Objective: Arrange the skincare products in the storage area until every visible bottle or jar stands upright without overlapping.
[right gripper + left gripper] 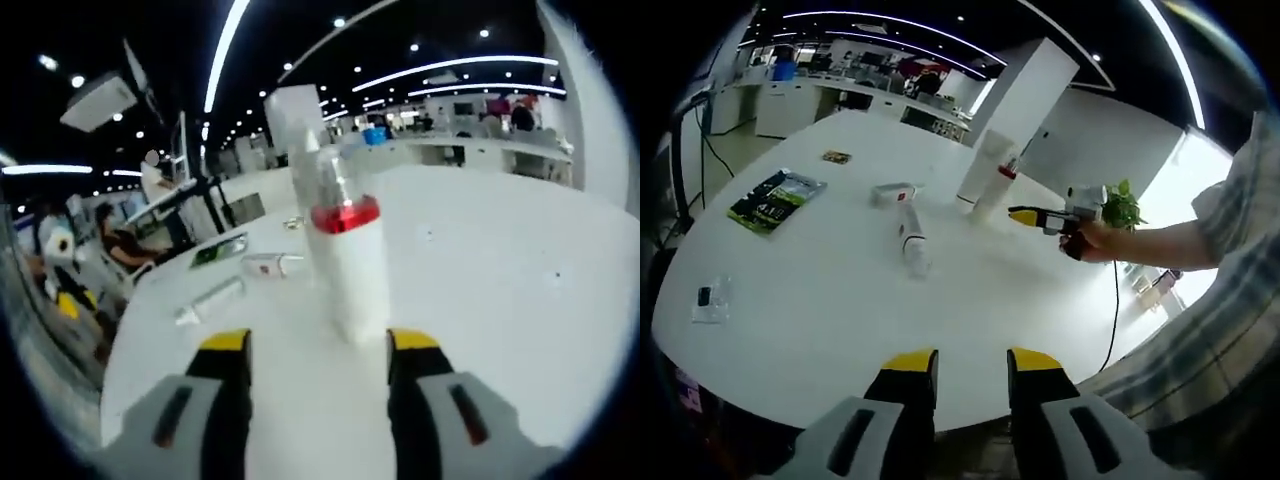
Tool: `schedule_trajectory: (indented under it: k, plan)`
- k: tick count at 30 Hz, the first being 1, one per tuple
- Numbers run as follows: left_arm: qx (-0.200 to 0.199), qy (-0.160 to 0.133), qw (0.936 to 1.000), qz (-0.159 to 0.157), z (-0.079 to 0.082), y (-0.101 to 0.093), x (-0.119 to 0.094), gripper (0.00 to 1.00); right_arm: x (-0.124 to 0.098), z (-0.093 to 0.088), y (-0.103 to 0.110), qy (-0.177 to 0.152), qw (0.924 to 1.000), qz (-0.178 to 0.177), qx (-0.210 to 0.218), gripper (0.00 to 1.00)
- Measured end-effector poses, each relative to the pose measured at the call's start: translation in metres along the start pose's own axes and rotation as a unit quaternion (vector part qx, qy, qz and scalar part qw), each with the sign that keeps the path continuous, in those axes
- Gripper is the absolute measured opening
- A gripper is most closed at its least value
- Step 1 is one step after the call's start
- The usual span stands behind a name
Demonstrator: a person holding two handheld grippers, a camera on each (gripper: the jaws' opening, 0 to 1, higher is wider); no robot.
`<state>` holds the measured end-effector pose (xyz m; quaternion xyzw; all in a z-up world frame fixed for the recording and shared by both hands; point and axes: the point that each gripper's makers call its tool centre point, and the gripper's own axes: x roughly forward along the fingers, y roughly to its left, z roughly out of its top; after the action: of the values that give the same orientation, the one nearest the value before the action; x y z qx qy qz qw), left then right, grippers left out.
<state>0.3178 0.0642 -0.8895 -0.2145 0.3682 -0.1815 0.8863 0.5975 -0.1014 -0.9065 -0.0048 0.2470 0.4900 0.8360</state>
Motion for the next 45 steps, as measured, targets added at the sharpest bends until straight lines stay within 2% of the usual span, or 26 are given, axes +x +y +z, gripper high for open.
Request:
schedule_trajectory:
  k: [2,4,9,13,26,29,32,34,41,45]
  plan:
    - [-0.002,-0.006,1.0000,-0.002,0.000,-0.001,-0.001,0.28,0.000,-0.007,0.004,0.009,0.9999,-0.003,0.007,0.53]
    - [-0.001,-0.009,1.0000,-0.003,-0.001,-0.002,-0.002,0.28,0.000,-0.008,0.010,0.004,0.9999,-0.005,0.015,0.53]
    - [0.006,-0.016,0.9998,-0.009,0.000,-0.006,-0.002,0.28,-0.001,-0.012,0.034,0.009,0.9997,0.011,0.020,0.53]
    - [0.011,-0.022,0.9996,-0.012,0.002,-0.007,-0.003,0.28,-0.002,-0.016,0.045,0.011,0.9995,0.016,0.025,0.53]
    - [0.001,-0.030,0.9990,-0.034,0.005,-0.011,0.002,0.28,-0.008,-0.031,0.092,0.019,0.9970,0.030,0.069,0.52]
    - [-0.003,-0.034,0.9982,-0.050,0.007,-0.017,0.004,0.26,-0.011,-0.032,0.103,0.013,0.9961,0.034,0.081,0.52]
    - [0.013,-0.036,0.9974,-0.061,0.008,-0.022,0.006,0.19,-0.012,-0.035,0.110,0.010,0.9948,0.042,0.092,0.48]
    - [0.015,-0.034,0.9973,-0.063,0.009,-0.023,0.008,0.18,-0.013,-0.038,0.115,0.014,0.9942,0.046,0.096,0.47]
    - [0.022,-0.039,0.9975,-0.056,0.014,-0.020,0.008,0.17,-0.010,-0.041,0.131,0.010,0.9914,0.056,0.117,0.47]
    - [0.020,-0.034,0.9979,-0.052,0.013,-0.018,0.007,0.17,-0.004,-0.042,0.149,0.013,0.9908,0.067,0.117,0.47]
